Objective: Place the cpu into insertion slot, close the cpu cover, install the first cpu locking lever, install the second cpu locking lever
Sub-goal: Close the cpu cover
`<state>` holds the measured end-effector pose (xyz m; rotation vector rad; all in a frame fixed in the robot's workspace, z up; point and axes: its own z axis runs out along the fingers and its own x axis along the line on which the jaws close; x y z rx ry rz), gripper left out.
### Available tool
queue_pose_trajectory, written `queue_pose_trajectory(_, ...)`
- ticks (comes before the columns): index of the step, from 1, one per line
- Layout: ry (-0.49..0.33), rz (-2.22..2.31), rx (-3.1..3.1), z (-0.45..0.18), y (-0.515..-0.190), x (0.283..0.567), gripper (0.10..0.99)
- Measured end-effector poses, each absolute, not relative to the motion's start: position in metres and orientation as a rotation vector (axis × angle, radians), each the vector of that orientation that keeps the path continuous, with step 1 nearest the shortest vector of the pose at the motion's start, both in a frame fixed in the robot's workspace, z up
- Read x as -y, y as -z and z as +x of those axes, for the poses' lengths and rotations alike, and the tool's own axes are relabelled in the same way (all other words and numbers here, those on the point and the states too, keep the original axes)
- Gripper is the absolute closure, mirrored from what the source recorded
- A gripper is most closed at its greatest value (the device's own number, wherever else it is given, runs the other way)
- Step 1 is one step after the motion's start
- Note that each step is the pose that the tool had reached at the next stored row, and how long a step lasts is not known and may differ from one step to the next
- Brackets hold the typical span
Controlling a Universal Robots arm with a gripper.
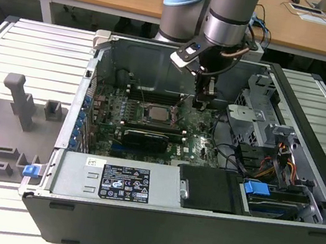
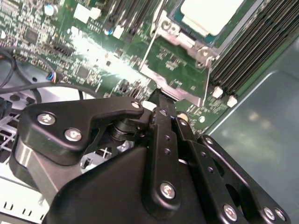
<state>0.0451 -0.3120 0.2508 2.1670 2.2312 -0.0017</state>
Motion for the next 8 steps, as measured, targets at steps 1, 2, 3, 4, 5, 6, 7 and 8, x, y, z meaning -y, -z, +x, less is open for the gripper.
queue_pose_trajectory(1, 0.002, 2.167, -2.231, 0.042, -0.251, 0.312, 0.980)
queue_pose_trajectory(2, 0.002, 2.167, -2.231, 0.039, -0.251, 0.312, 0.980)
queue_pose_trajectory(3, 0.002, 2.167, -2.231, 0.037, -0.251, 0.312, 0.980)
queue_pose_trajectory(4, 0.002, 2.167, -2.231, 0.035, -0.251, 0.312, 0.980)
queue_pose_trajectory(5, 0.002, 2.167, -2.231, 0.032, -0.251, 0.312, 0.980)
queue_pose_trajectory(6, 0.002, 2.167, -2.231, 0.031, -0.251, 0.312, 0.980)
queue_pose_trajectory(7, 0.001, 2.167, -2.231, 0.027, -0.251, 0.312, 0.980)
queue_pose_trajectory(8, 0.002, 2.167, -2.231, 0.026, -0.251, 0.312, 0.980)
